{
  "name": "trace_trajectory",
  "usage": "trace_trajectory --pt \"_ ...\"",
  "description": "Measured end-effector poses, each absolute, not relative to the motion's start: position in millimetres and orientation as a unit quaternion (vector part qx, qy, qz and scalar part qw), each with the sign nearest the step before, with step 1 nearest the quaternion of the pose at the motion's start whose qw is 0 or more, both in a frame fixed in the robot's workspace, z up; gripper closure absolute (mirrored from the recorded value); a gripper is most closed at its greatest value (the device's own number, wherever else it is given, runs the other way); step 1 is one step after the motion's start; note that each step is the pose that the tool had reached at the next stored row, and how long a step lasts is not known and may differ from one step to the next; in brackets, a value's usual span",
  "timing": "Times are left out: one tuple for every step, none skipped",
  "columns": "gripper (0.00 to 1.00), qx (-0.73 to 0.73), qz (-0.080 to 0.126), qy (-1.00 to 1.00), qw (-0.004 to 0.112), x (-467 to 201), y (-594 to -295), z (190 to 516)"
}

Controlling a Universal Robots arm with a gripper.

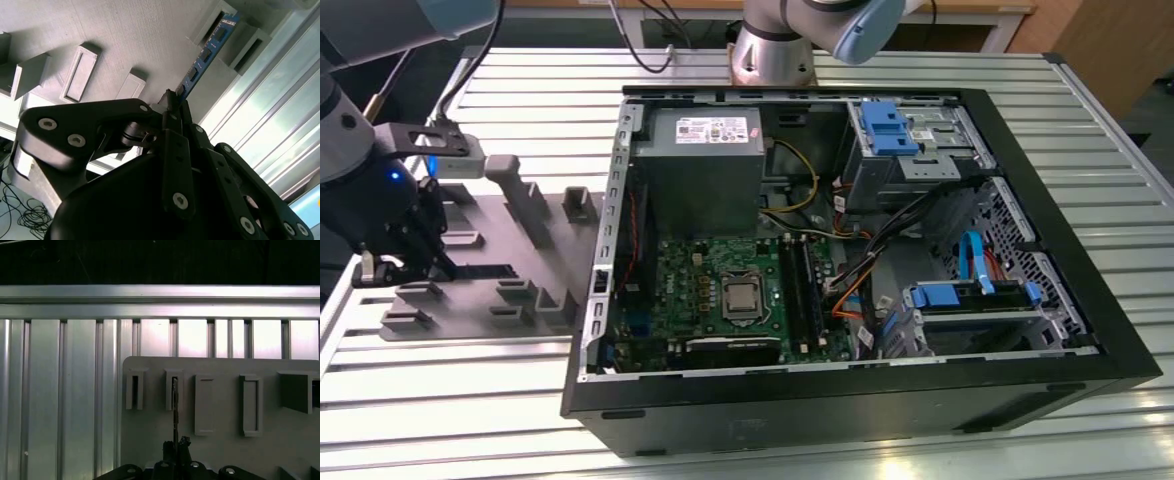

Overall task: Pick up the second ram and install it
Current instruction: 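Pick up the second ram and move it above second insertion slot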

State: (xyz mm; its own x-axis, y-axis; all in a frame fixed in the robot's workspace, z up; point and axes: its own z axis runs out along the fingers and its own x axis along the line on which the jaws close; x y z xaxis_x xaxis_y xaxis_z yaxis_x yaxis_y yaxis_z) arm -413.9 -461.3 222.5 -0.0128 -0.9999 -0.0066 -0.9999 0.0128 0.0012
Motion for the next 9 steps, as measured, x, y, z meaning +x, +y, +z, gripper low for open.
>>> trace_trajectory --pt "0.86 -0.703 0.003 0.712 0.002 -413.9 -461.3 222.6" --pt "0.86 -0.703 0.003 0.712 0.002 -413.9 -461.3 222.6" --pt "0.86 -0.703 0.003 0.712 0.002 -413.9 -461.3 222.8" --pt "0.86 -0.703 0.003 0.712 0.002 -413.9 -461.3 223.1" --pt "0.86 -0.703 0.003 0.712 0.002 -414.0 -461.4 223.6" --pt "0.86 -0.703 0.003 0.712 0.002 -414.0 -461.4 224.2" --pt "0.86 -0.703 0.003 0.712 0.002 -414.0 -461.4 224.7" --pt "0.86 -0.703 0.003 0.712 0.002 -413.9 -461.3 225.4" --pt "0.86 -0.703 0.003 0.712 0.002 -413.9 -461.4 226.2"
